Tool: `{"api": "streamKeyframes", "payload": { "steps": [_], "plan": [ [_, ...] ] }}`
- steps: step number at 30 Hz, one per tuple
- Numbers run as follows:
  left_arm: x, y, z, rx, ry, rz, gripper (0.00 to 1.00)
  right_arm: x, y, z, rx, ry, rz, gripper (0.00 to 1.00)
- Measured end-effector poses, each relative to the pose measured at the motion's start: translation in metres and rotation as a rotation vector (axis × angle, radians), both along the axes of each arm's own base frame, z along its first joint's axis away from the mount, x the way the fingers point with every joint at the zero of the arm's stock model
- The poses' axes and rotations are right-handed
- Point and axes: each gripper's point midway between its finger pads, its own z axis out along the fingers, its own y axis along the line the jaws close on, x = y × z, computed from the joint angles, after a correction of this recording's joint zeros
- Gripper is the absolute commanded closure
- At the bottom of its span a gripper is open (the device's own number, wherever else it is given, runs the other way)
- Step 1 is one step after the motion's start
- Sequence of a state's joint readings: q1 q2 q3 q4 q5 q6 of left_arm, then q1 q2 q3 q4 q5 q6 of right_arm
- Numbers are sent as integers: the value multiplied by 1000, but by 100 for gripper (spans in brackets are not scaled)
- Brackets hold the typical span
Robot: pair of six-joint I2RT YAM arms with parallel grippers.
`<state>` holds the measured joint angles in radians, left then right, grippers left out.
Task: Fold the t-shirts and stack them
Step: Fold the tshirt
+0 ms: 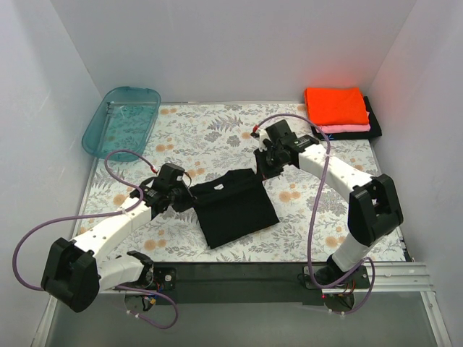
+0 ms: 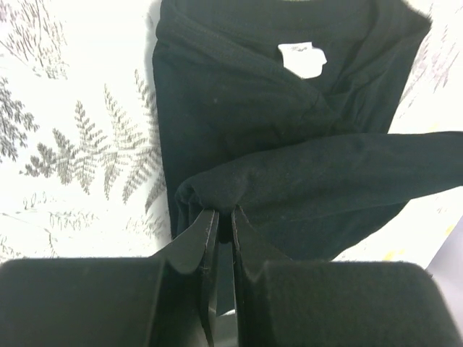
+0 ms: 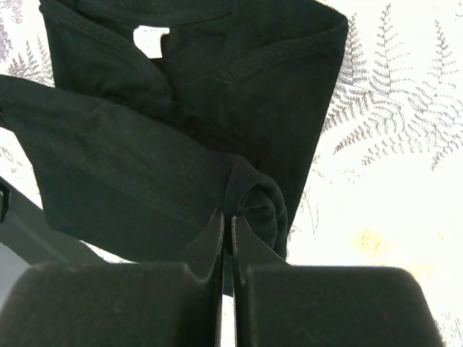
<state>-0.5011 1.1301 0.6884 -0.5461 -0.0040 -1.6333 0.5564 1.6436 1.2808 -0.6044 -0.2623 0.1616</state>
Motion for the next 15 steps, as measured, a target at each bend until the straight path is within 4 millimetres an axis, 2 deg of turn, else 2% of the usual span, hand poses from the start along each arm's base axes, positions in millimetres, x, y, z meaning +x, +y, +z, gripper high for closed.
{"api": "streamKeyframes", "payload": {
  "steps": [4, 10, 15],
  "plan": [
    [13, 3, 0, -11, -42, 51, 100, 7, 3, -14, -19, 21, -2, 99],
    [21, 15, -18, -6, -61, 117, 100, 17, 9, -48, -46, 58, -3, 99],
    [29, 17, -25, -3, -85, 130, 100, 27, 13, -66, -58, 59, -12, 99]
  ]
}}
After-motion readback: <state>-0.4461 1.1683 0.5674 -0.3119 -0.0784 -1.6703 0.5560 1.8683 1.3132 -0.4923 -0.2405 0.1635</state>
